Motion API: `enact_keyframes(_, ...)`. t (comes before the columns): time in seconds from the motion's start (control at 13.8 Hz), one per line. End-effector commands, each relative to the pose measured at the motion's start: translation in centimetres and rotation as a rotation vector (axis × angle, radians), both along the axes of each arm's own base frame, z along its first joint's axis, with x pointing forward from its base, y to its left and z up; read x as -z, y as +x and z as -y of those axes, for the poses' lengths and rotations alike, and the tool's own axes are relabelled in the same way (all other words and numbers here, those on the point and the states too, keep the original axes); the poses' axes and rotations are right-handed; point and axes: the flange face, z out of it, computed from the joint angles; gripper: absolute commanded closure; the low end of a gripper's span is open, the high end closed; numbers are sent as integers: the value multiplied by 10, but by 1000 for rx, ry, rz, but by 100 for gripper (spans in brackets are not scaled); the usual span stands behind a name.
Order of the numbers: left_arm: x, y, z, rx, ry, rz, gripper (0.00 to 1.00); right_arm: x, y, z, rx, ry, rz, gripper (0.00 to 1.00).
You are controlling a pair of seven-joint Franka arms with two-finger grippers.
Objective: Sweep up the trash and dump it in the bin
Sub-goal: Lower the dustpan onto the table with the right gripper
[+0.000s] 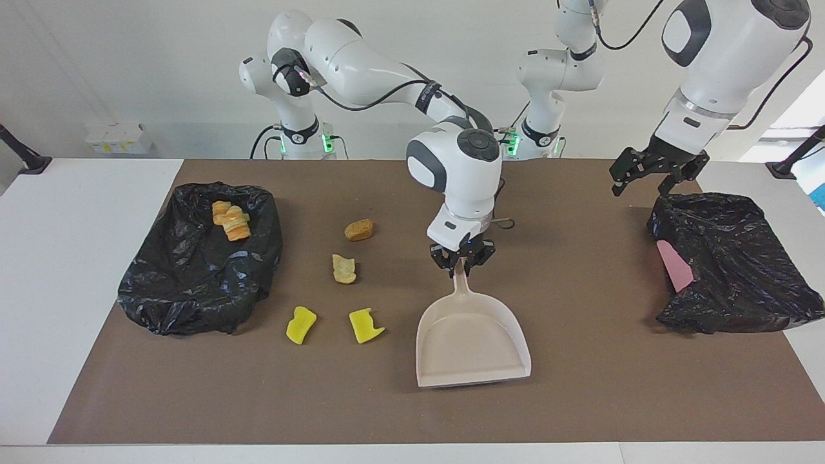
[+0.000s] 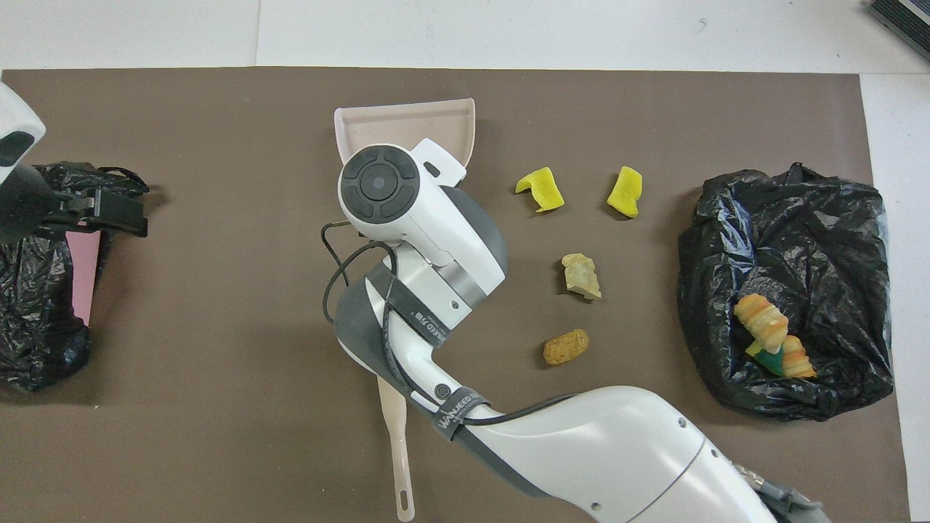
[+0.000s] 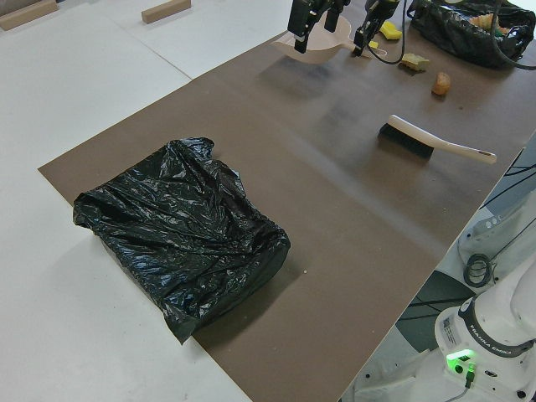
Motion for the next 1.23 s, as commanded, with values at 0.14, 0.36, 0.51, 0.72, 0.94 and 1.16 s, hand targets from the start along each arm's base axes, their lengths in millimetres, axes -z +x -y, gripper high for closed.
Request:
enact_keyframes(0.14, -5, -3, -1, 11, 19, 1, 0, 9, -7, -20, 26, 47, -23, 100)
enact_keyframes(0.36, -5, -3, -1, 12, 19, 1, 0, 23, -17, -28, 65, 36, -42, 96)
enact_keyframes(0.51, -5, -3, -1, 11, 19, 1, 0, 29, -21, -29, 75, 32, -56, 89)
enact_keyframes(0.72, -5, -3, -1, 11, 19, 1, 0, 25, -25, -31, 73, 31, -64, 79)
enact_keyframes(0.94, -5, -3, -1, 11, 19, 1, 0, 21, -27, -32, 75, 37, -65, 71)
enact_keyframes(1.16, -5, -3, -1, 11, 19, 1, 0, 32, -30, -31, 74, 33, -84, 60)
